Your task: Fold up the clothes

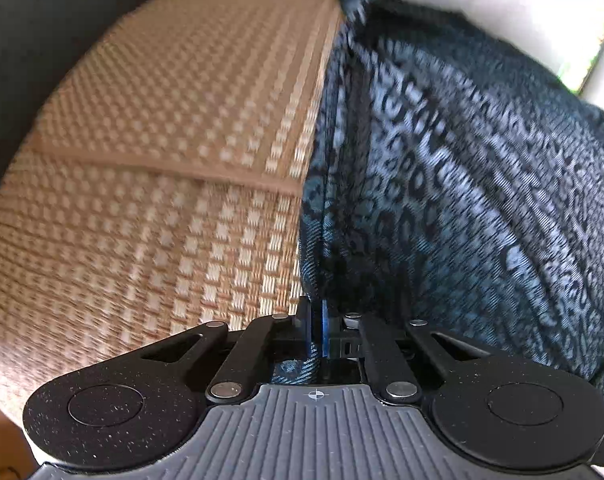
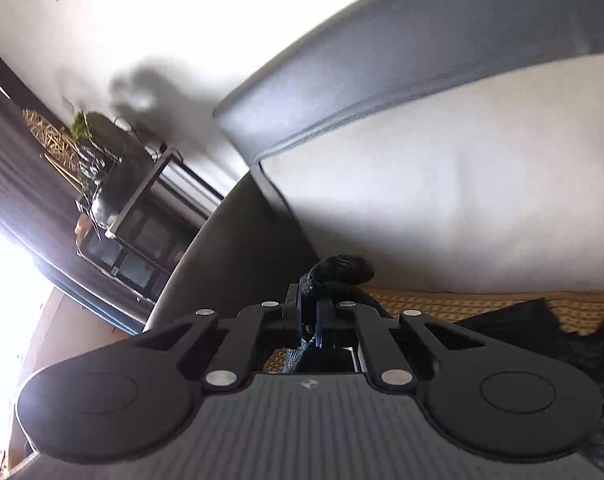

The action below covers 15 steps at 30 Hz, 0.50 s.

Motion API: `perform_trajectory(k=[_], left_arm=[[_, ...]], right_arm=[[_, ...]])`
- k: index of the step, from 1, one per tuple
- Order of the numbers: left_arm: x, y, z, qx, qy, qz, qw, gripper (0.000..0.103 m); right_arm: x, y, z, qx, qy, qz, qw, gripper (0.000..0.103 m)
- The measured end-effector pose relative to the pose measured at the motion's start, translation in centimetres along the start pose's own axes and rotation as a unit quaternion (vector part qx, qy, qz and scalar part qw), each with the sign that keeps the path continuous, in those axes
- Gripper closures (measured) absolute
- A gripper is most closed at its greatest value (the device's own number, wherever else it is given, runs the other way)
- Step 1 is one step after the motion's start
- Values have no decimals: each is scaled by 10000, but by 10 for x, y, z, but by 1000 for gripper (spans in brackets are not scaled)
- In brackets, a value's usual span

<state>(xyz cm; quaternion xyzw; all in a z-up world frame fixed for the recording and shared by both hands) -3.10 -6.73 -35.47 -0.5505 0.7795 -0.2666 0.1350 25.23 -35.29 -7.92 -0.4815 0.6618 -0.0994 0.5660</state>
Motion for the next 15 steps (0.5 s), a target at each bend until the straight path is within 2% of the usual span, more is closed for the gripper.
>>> perform_trajectory(k=[4, 7, 11, 14, 15], left_arm=[[31, -19, -25, 311, 138, 326, 9989, 103], [56, -17, -36, 387, 235, 772, 9960, 103], [80, -2, -20, 159, 257, 1084, 9937, 103], [94, 13, -9, -30, 369, 1333, 9904, 102], [99, 19, -7, -97, 392, 1402, 9893, 99]], right_arm=[[18, -21, -49, 199, 36, -47, 9998, 96], [49, -28, -92, 336, 227, 67, 9992, 96], [112, -21, -140, 481, 762, 381, 9952, 96], [157, 3, -161, 411, 1222, 518, 9903, 96], [172, 11, -167, 377, 1375, 554, 9882, 96]])
Point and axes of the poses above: each gripper's, at about its wrist camera, not at the fingertips, and z roughly the way its jaws point, x to its right, y to its underside, the point moved 10 cm from there along z, roughly the way its jaws point, and after that the axes turned 15 degrees about x, right-handed, at the moved point
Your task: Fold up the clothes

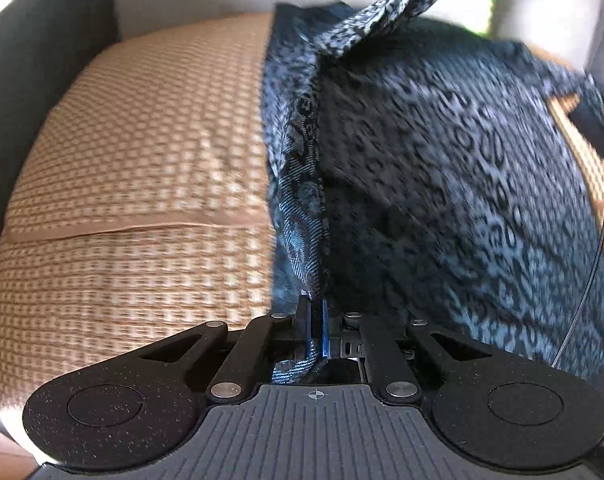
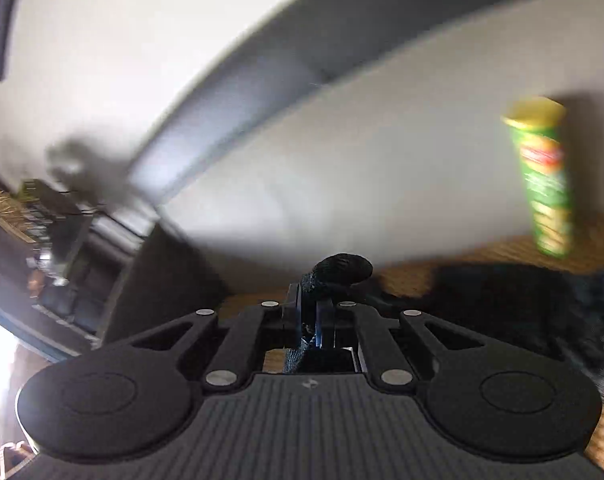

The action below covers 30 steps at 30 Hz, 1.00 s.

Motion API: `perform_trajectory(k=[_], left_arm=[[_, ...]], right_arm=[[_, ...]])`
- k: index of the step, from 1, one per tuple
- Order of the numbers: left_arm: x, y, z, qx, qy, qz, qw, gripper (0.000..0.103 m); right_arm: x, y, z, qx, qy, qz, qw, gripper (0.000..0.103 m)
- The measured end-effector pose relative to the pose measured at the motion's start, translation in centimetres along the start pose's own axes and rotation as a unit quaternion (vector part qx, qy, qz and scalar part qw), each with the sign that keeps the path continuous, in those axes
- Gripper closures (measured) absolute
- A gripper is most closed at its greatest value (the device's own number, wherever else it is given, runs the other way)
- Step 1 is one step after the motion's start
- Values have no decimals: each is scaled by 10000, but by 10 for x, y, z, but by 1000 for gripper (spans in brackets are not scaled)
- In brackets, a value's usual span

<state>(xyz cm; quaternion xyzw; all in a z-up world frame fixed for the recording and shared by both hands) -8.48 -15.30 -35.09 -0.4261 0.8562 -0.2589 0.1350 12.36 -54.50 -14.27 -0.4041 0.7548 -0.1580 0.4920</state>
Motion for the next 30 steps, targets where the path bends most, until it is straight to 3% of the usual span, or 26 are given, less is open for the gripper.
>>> perform_trajectory(k=[4, 8, 10, 12, 14, 17, 18, 19, 24, 27, 30], left_arm=[[16, 11, 11, -345, 213, 206, 9990, 76], [19, 17, 5, -494, 254, 142, 9984, 71], [16, 17, -4, -485, 325, 17, 9983, 56], [9, 19, -17, -473, 329, -154, 9982, 52], [0, 23, -32, -420, 222, -288, 9985, 52], [-25, 35, -53, -350, -162, -402, 9984, 51], [-35, 40, -58, -338, -328, -427, 9980, 50], [-43, 46, -59, -351, -456, -423, 9974, 50], [-69, 69, -51, -396, -871, -28, 9954, 50], [-70, 75, -39, -448, -789, 269, 9955, 50], [-61, 76, -31, -380, -481, 545, 9966, 50]], right_arm=[[64, 32, 0, -228, 598, 152, 9978, 96], [105, 64, 4, -431, 972, 211, 9941, 96], [116, 75, 5, -517, 1144, 237, 9918, 96], [128, 85, 5, -601, 1340, 238, 9889, 93], [139, 94, 4, -736, 1612, 181, 9840, 85], [145, 101, -3, -768, 1980, -129, 9771, 59], [143, 102, -7, -707, 2073, -301, 9753, 58], [137, 105, -12, -639, 2029, -469, 9760, 58], [69, 135, -43, -293, 918, -1220, 9878, 55], [24, 189, -65, -706, 119, -1170, 9906, 49], [-11, 264, -83, -1438, -272, -912, 9850, 49]])
Point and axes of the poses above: each gripper's, at about its wrist camera, not at the fingertips, and z roughly the way its jaws point, x to its right, y to its underside, the point moved 10 cm from there along z, roughly the way its jaws point, and after that the axes turned 15 degrees about x, right-handed, at the moved point
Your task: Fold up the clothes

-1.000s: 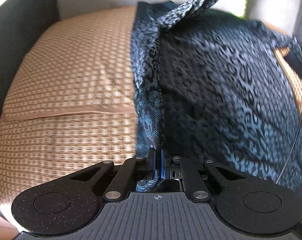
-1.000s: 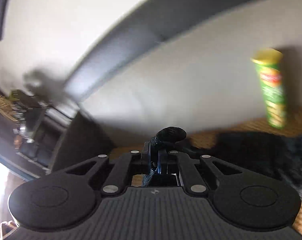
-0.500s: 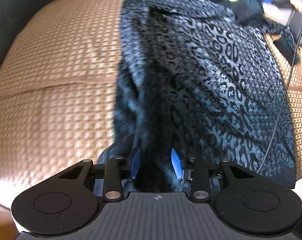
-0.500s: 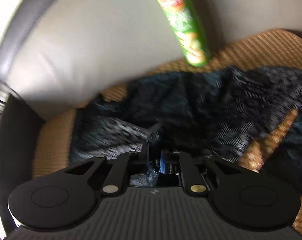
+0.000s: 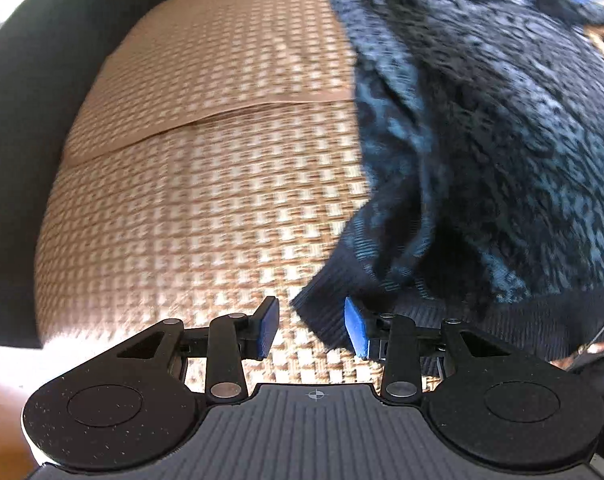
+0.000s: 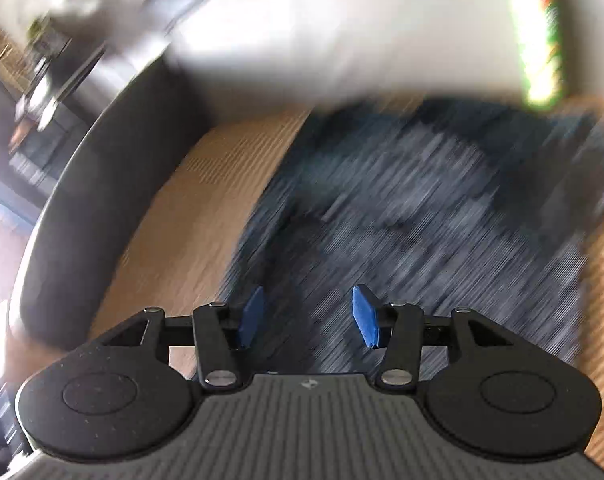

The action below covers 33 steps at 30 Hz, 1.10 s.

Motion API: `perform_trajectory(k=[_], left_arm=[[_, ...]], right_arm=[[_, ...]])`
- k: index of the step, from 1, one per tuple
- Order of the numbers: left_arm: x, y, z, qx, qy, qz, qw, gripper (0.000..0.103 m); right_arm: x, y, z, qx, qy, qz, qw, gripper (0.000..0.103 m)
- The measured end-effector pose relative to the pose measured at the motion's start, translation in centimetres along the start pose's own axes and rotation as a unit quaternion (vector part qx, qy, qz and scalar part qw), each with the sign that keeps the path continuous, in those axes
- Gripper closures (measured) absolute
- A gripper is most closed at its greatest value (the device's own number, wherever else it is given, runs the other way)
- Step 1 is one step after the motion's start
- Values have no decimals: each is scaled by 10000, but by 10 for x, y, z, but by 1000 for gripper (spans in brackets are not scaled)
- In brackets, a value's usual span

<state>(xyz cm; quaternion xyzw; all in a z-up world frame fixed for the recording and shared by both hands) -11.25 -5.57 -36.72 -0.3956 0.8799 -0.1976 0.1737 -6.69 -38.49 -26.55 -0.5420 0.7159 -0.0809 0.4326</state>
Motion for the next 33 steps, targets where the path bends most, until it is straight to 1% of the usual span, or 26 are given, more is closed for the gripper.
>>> perform_trajectory(k=[2, 4, 6, 8, 12, 17, 20, 21, 22, 23, 24, 27, 29, 31, 33], left_arm=[[3, 0, 2, 94, 144, 185, 9997, 50], [-3, 3, -6, 195, 194, 49, 9996, 50], [-8, 5, -14, 296, 242, -102, 9992, 48], [-14, 10, -21, 380, 241, -206, 9988, 47], [-28, 24, -21, 427, 236, -294, 9984, 46], [-41, 42, -19, 432, 297, -325, 9981, 46], [-40, 50, -22, 467, 423, -285, 9976, 46], [-38, 51, -23, 486, 467, -270, 9974, 46], [-36, 51, -23, 505, 510, -257, 9971, 46], [-35, 51, -23, 528, 543, -253, 9968, 46], [-32, 49, -24, 564, 585, -268, 9963, 46], [-24, 40, -23, 706, 717, -360, 9943, 44], [-16, 32, -24, 807, 818, -390, 9926, 44], [-6, 23, -25, 874, 926, -438, 9909, 44], [4, 16, -33, 971, 1105, -568, 9875, 43]], right_arm=[[-25, 46, 8, -434, -157, 415, 9981, 49], [-47, 87, 19, -803, -205, 862, 9928, 48], [-68, 121, 32, -1081, -198, 1305, 9853, 48], [-85, 147, 43, -1213, -128, 1709, 9777, 49], [-110, 173, 59, -1302, -46, 2024, 9706, 49], [-127, 189, 71, -1307, 66, 2126, 9683, 49], [-123, 200, 82, -1311, 297, 2199, 9662, 49], [-123, 201, 86, -1273, 333, 2171, 9672, 50], [-125, 201, 89, -1206, 324, 2088, 9699, 56], [-128, 201, 92, -1139, 314, 2006, 9725, 86], [-131, 199, 94, -1087, 265, 1960, 9742, 99], [-144, 175, 84, -849, -140, 1881, 9784, 99], [-149, 159, 72, -744, -325, 1855, 9793, 99], [-148, 145, 61, -699, -399, 1824, 9799, 99], [-141, 138, 57, -727, -347, 1722, 9818, 99]])
Point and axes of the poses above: each gripper's, at about its wrist camera, not at the fingertips, and z roughly the way its jaws point, x to its right, y to its underside, the point moved 10 cm from there along z, roughly the way its jaws point, and after that the axes turned 15 degrees about x, right-handed, at the moved point
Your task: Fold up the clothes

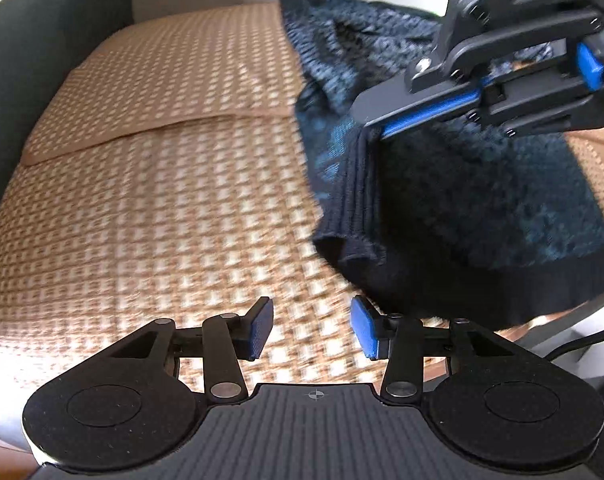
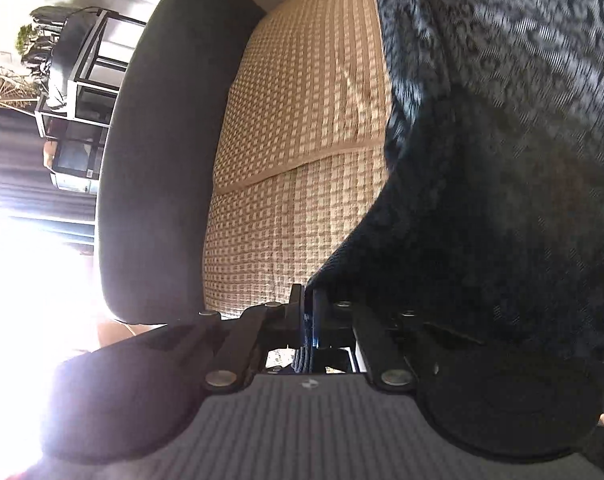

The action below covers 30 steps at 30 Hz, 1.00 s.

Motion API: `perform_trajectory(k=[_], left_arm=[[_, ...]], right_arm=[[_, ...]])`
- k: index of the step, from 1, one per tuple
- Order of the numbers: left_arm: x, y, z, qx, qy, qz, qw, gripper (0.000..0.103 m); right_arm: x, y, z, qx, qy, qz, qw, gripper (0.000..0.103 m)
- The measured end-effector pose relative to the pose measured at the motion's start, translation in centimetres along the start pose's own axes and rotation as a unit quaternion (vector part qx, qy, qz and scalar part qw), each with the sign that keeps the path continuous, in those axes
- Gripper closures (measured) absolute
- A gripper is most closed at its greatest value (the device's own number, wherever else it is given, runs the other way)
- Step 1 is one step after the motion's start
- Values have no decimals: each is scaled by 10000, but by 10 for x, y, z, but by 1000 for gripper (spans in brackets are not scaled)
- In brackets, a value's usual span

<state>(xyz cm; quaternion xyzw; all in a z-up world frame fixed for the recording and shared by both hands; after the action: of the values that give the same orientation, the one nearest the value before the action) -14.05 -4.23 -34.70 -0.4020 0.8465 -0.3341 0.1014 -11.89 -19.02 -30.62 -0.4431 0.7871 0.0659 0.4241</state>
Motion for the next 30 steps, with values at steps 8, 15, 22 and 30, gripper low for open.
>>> perform_trajectory(k=[8, 15, 22, 30], left_arm=[[14, 8, -23, -24, -17, -489, 9988, 42], [20, -2, 16, 48, -128, -638, 9979, 41], [17, -10, 34, 226, -633, -368, 9971, 103], [38, 17, 3, 247, -1032, 449, 9933, 103]], right_arm=[[11, -6, 9, -353, -3, -306, 9989, 99], [14, 3, -1, -502, -46, -282, 9983, 99], [12, -3, -17, -460, -142, -256, 9985, 99], [41, 6, -28, -559, 123, -320, 9978, 99]])
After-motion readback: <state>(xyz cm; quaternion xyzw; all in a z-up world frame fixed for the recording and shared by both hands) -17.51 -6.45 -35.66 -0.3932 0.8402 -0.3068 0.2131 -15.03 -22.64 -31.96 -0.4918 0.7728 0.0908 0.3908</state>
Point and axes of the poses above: each gripper's, at about its wrist camera, not at the fingertips, and z roughly the way its jaws point, x to its right, y to its underside, the point moved 10 cm from there along z, roughly the way its jaws point, and after that the axes turned 15 degrees about x, right-handed, at the moved point
